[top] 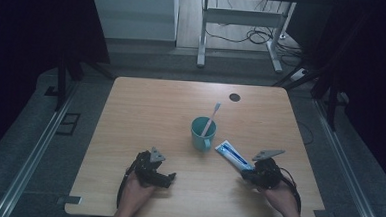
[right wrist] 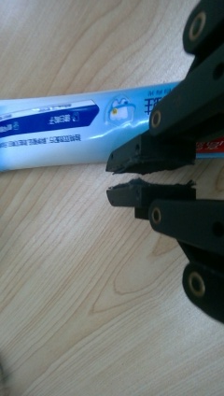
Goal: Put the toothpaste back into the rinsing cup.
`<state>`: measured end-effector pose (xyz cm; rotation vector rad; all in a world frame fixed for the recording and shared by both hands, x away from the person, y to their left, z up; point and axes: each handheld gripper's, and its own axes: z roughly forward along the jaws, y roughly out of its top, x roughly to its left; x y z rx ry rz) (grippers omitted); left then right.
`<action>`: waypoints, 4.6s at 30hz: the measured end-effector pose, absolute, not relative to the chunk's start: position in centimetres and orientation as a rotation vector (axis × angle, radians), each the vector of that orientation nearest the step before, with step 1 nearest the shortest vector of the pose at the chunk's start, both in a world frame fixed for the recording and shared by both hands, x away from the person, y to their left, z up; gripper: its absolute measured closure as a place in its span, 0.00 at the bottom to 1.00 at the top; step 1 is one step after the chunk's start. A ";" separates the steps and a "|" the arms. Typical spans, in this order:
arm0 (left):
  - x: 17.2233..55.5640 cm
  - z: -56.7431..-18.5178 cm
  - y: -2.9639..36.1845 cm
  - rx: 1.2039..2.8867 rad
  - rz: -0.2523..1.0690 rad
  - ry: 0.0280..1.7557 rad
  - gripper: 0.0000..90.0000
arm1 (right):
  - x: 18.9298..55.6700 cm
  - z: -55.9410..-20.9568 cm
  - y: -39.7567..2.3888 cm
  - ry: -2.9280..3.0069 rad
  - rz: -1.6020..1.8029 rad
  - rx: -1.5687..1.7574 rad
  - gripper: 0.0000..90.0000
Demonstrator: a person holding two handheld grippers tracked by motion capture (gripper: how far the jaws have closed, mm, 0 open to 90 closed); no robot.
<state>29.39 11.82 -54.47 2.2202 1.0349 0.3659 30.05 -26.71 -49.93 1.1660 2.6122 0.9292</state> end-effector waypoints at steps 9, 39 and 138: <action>29.4 -54.5 11.8 2.222 0.366 1.035 0.01 | 30.2 -48.4 -26.9 2.610 0.886 1.156 0.78; 29.4 -54.4 11.8 2.223 0.364 1.041 0.01 | 34.1 -48.5 -25.6 2.763 0.523 1.152 0.49; 29.4 -54.4 11.9 2.228 0.366 1.033 0.01 | 34.6 -43.1 -24.7 2.468 1.021 1.073 0.79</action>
